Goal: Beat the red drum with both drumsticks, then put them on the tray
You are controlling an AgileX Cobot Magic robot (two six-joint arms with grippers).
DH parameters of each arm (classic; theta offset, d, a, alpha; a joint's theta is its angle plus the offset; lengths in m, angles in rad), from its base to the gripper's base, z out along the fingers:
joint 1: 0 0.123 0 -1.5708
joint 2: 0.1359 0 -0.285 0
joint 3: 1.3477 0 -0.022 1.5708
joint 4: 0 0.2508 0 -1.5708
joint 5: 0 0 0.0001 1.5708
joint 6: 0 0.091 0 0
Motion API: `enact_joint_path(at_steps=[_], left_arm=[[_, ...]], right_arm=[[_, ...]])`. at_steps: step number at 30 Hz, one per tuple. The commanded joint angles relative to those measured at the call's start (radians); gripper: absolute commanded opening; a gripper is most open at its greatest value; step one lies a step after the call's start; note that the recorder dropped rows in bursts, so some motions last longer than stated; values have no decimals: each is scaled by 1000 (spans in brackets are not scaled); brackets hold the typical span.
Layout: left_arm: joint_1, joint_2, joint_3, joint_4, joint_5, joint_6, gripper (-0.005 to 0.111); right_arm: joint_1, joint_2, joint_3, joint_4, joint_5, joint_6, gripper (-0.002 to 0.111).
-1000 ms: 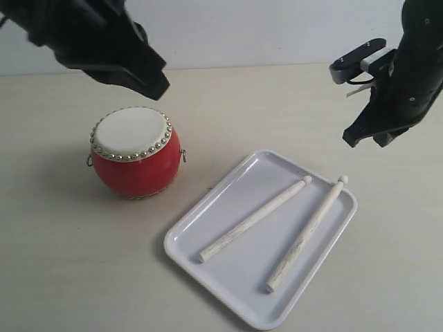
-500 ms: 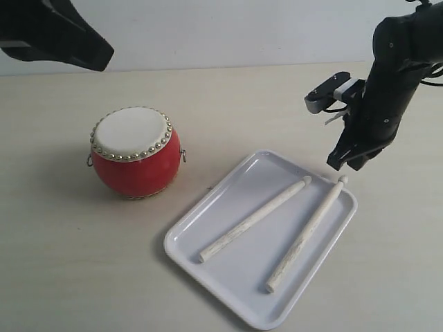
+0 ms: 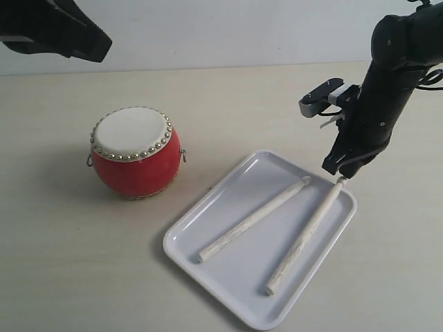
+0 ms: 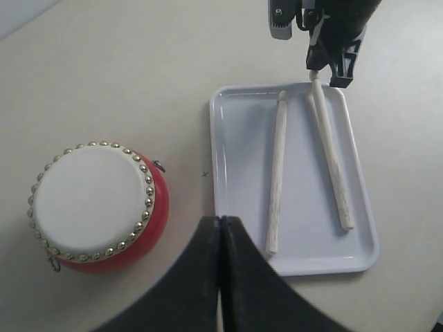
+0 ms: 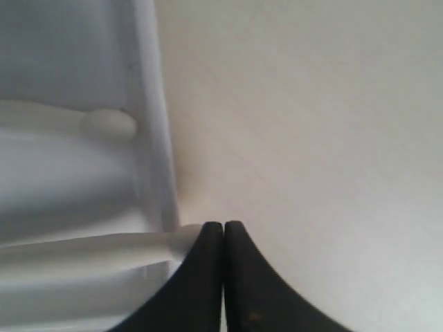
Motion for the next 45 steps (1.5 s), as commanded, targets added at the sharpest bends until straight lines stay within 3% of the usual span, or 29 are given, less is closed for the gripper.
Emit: enact_joint_path(at_steps=[1, 11, 18, 21, 25, 29, 32, 38, 42, 45], left_arm=[[1, -2, 2, 5, -13, -8, 0], [1, -2, 2, 9, -29, -8, 0], [1, -2, 2, 25, -29, -6, 0], [1, -2, 2, 27, -29, -6, 0], [1, -2, 2, 27, -29, -6, 0], [15, -8, 21, 27, -50, -27, 0], [64, -56, 111, 25, -149, -55, 0], [171, -278, 488, -4, -563, -63, 0], [182, -395, 739, -27, -783, -63, 0], [182, -438, 836, -28, -888, -63, 0]], right_arm=[[-2, -7, -6, -36, -33, 42, 0], [-2, 23, -6, -32, -16, 21, 0], [-2, 23, -6, 147, 53, -114, 0], [-2, 23, -6, 137, 60, -113, 0], [-2, -3, -6, 15, 28, 29, 0], [-18, -84, -6, -132, -63, 306, 0], [-40, -193, 38, -137, -119, 424, 0], [-42, -524, 355, -61, -408, 435, 0], [-42, -730, 597, -26, -626, 435, 0], [-42, -843, 697, -24, -775, 435, 0]])
